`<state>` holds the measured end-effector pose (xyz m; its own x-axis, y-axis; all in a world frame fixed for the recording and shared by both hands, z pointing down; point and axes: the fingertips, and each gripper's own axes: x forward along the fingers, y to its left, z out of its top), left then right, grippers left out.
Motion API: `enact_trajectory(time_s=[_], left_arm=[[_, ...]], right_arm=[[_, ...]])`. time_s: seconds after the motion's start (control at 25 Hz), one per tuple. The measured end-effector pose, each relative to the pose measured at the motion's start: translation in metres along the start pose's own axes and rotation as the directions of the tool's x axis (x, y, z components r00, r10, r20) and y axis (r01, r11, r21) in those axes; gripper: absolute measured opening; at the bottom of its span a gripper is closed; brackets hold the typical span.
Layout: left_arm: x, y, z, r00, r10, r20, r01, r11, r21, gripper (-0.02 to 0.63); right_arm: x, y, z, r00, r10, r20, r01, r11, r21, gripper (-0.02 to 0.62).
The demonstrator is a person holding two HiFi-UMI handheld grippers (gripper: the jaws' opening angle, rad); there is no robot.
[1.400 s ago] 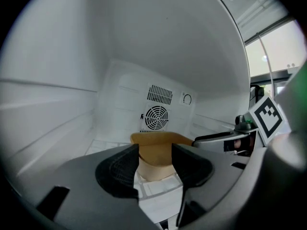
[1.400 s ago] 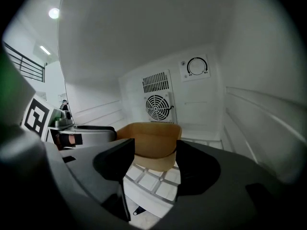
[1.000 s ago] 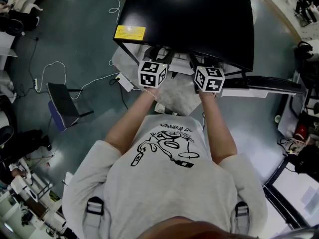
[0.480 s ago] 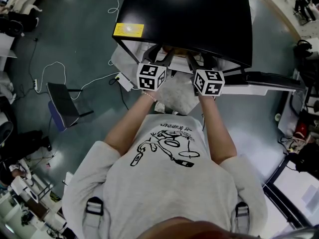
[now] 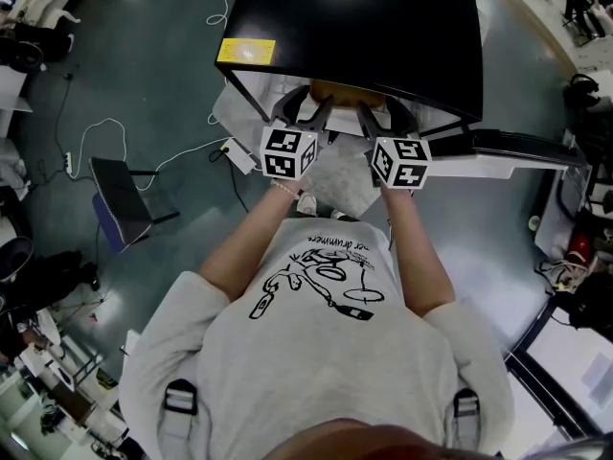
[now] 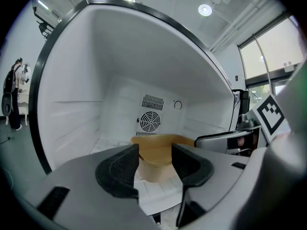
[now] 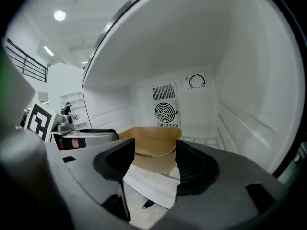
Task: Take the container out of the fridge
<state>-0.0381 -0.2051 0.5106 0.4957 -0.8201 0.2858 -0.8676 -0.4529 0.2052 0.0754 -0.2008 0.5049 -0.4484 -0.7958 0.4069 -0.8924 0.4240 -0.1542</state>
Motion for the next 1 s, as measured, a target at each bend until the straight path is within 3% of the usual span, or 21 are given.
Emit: enact_trajectory(time_s=[1.0], left_arm=[[-0.035,-0.024,-0.004,1.000,-0.019,0.025,0.019,1.000,0.002,0.221]], right_arm=[[-0.040,0.017,-0.010,1.000,-0.017,0.014,0.017,1.000,-0.019,0.270]])
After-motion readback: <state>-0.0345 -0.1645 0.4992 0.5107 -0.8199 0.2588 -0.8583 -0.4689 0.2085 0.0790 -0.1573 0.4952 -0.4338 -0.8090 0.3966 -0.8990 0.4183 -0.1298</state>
